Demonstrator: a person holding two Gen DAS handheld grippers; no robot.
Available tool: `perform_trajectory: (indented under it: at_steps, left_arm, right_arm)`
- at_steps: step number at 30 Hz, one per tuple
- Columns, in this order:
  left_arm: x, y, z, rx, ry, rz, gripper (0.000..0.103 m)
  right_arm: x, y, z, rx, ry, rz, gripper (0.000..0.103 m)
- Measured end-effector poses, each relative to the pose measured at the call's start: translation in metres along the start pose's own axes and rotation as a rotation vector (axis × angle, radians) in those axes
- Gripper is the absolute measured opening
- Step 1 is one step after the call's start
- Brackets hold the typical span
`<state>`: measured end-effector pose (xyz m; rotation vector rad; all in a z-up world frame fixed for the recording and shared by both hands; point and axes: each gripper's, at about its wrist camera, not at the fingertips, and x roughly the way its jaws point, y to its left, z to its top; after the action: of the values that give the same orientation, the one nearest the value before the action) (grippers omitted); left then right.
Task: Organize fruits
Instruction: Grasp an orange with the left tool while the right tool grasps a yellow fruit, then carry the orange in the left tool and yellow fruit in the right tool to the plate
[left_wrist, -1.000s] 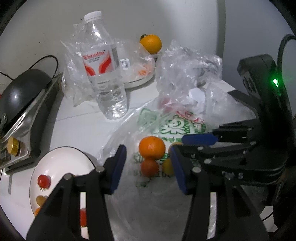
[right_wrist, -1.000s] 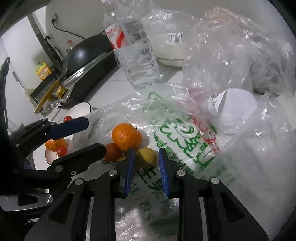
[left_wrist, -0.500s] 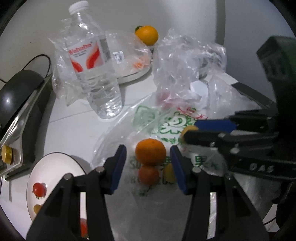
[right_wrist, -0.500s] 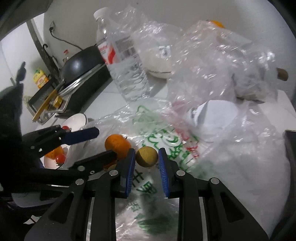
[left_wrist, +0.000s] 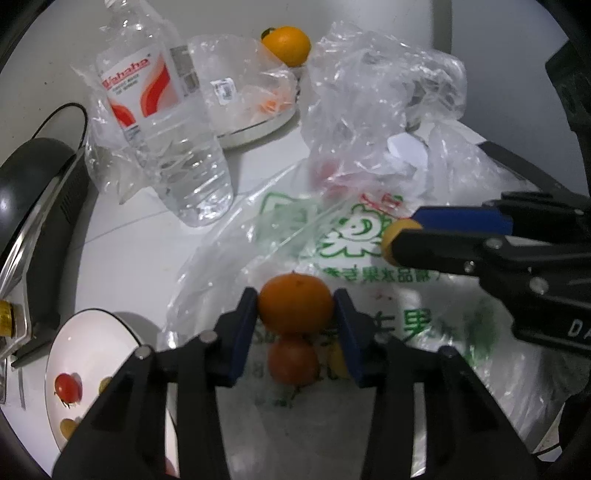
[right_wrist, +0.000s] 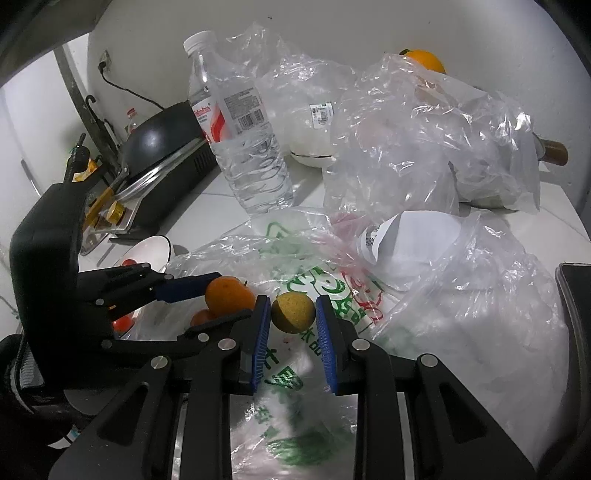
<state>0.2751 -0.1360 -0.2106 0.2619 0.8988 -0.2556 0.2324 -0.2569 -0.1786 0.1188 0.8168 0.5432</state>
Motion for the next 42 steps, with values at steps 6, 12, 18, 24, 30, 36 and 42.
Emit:
perform_trajectory:
  at_steps: [6,12,18,24,30,36,42]
  left_arm:
    - [-0.007,0.0,-0.002,-0.006,-0.015,-0.011,0.042]
    - [-0.025,-0.004,-0.002,-0.007,-0.06,-0.027,0.041]
    - [-0.045,-0.009,-0.001,-0.002,-0.123,-0.058,0.041]
    - [-0.058,-0.012,-0.004,-0.002,-0.153,-0.085,0.041]
    - [-0.07,-0.014,-0.007,0.004,-0.172,-0.09,0.041]
    - [-0.081,-0.013,-0.012,0.003,-0.187,-0.09,0.041]
    - [-0.091,-0.012,-0.02,0.001,-0.194,-0.088,0.041]
  right_arm:
    - [-0.001,0.004,-0.001,-0.007,-0.004,-0.01,0.027]
    - [-0.007,0.01,0.0,-0.014,-0.012,-0.021,0.027]
    - [-0.016,0.02,-0.001,-0.029,-0.025,-0.031,0.027]
    - [-0.027,0.024,-0.003,-0.024,-0.04,-0.046,0.027]
    - [-0.036,0.027,-0.005,-0.027,-0.051,-0.057,0.027]
    - [-0.046,0.032,-0.006,-0.035,-0.067,-0.07,0.027]
    - [-0.05,0.036,-0.01,-0.032,-0.067,-0.076,0.027]
